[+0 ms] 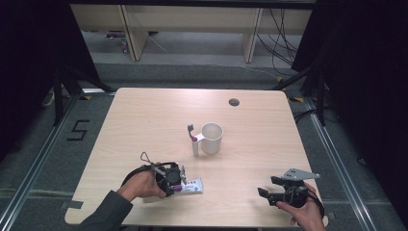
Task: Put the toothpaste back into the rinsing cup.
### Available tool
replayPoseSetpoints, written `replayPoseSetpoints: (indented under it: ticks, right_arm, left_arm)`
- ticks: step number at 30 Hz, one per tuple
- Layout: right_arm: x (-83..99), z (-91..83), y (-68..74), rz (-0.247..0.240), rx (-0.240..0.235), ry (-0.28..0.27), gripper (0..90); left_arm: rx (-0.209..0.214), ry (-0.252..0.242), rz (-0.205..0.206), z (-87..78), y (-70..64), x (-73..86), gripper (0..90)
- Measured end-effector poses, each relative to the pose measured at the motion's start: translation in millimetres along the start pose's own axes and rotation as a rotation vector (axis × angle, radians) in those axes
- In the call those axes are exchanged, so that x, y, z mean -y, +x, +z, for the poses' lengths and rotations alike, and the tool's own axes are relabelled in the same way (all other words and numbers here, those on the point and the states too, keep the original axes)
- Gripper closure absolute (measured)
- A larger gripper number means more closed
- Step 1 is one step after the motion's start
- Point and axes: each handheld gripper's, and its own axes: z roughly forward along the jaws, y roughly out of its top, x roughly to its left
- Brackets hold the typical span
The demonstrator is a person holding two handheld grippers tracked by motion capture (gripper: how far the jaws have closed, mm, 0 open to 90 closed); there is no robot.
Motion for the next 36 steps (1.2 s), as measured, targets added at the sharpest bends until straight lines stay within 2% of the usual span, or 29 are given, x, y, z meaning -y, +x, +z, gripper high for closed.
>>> replayPoseSetpoints:
  ticks: [3, 4, 5, 6, 9, 14, 15, 16, 17, 19, 20, 22, 24, 25, 26, 28, 29, 30, 31, 32, 33, 34, 35, 36]
  right_arm:
    - [0.0, -0.1, -0.6, 0.000, -0.004, -0.002, 26.5]
    - [0.0, -0.8, 0.8, 0.034, -0.023, 0.003, 26.5]
    - [0.0, -0.8, 0.8, 0.034, -0.023, 0.003, 26.5]
    - [-0.1, -0.6, -1.0, 0.006, -0.010, -0.008, 26.5]
    - [-0.4, -1.3, -1.3, 0.006, -0.012, -0.008, 26.5]
    - [-0.4, -1.2, -1.2, 0.001, -0.008, -0.010, 26.5]
    - [-0.5, -0.9, -0.3, 0.020, -0.023, -0.007, 26.5]
    - [-0.6, -1.6, -1.1, 0.001, 0.000, -0.024, 26.5]
    - [-1.0, -2.9, 1.4, 0.037, -0.014, -0.018, 26.5]
    - [-1.5, -3.9, 0.8, 0.036, -0.021, -0.019, 26.5]
    - [-1.5, -4.3, 1.7, 0.056, -0.021, -0.009, 26.5]
    - [-1.6, -4.4, -1.8, 0.010, -0.002, -0.028, 26.5]
    - [-1.5, -3.9, -2.2, 0.005, 0.000, -0.030, 26.5]
    - [-1.6, -4.3, 0.9, 0.042, -0.016, -0.018, 26.5]
    - [-1.8, -4.0, 1.2, 0.036, -0.026, -0.020, 26.5]
    - [-2.0, -3.8, 1.2, 0.029, -0.021, -0.023, 26.5]
    - [-1.9, -4.0, 1.1, 0.033, -0.024, -0.024, 26.5]
    - [-1.9, -4.0, 1.1, 0.033, -0.024, -0.024, 26.5]
    - [-1.6, -4.0, 1.7, 0.045, -0.027, -0.022, 26.5]
    - [-1.6, -4.6, 0.6, 0.032, -0.019, -0.028, 26.5]
    - [-1.6, -4.2, 1.1, 0.046, -0.023, -0.037, 26.5]
    - [-1.8, -4.9, 0.4, 0.043, -0.024, -0.034, 26.5]
    - [-1.8, -5.3, -2.5, 0.007, -0.008, -0.042, 26.5]
    - [-1.0, -4.7, -1.6, 0.031, -0.019, -0.032, 26.5]
  left_arm:
    - [-0.028, -0.020, 0.007, -5.4, 0.9, 0.7, 76.9]
    - [-0.040, -0.030, 0.002, -7.9, 0.7, 0.7, 77.0]
    - [-0.048, -0.047, -0.004, -10.2, 0.5, 0.9, 77.0]
    - [-0.056, -0.067, -0.020, -11.7, -0.3, 0.9, 77.0]
    - [-0.115, -0.145, -0.030, -18.5, -2.5, -0.1, 77.0]
    - [-0.119, -0.238, -0.065, -24.4, -7.1, -4.3, 77.0]
    - [-0.129, -0.262, -0.069, -24.7, -8.1, -5.0, 77.0]
    - [-0.131, -0.282, -0.076, -26.0, -8.6, -6.1, 77.0]
    - [-0.141, -0.300, -0.077, -27.1, -9.3, -7.1, 77.0]
    - [-0.148, -0.347, -0.093, -29.8, -10.6, -8.8, 77.0]
    - [-0.154, -0.378, -0.096, -31.5, -11.5, -9.7, 77.0]
    - [-0.155, -0.452, -0.117, -34.3, -12.8, -11.6, 77.0]
    - [-0.174, -0.493, -0.117, -37.5, -15.1, -15.0, 77.0]
    - [-0.188, -0.524, -0.124, -38.3, -16.6, -17.0, 77.0]
    - [-0.193, -0.547, -0.133, -39.3, -17.2, -18.6, 77.0]
    - [-0.194, -0.620, -0.179, -41.7, -16.3, -22.9, 77.0]
    - [-0.180, -0.634, -0.190, -42.4, -14.9, -25.3, 77.0]
    - [-0.190, -0.638, -0.182, -43.0, -13.7, -27.4, 77.0]
    - [-0.185, -0.660, -0.191, -42.0, -14.1, -30.6, 77.0]
    - [-0.194, -0.667, -0.194, -41.8, -13.4, -33.2, 77.0]
    - [-0.209, -0.692, -0.202, -41.1, -14.7, -36.2, 77.0]
    - [-0.204, -0.706, -0.211, -40.7, -14.2, -38.9, 77.0]
    - [-0.208, -0.721, -0.216, -40.3, -14.0, -41.8, 77.0]
    - [-0.229, -0.734, -0.217, -40.3, -14.2, -44.7, 77.0]
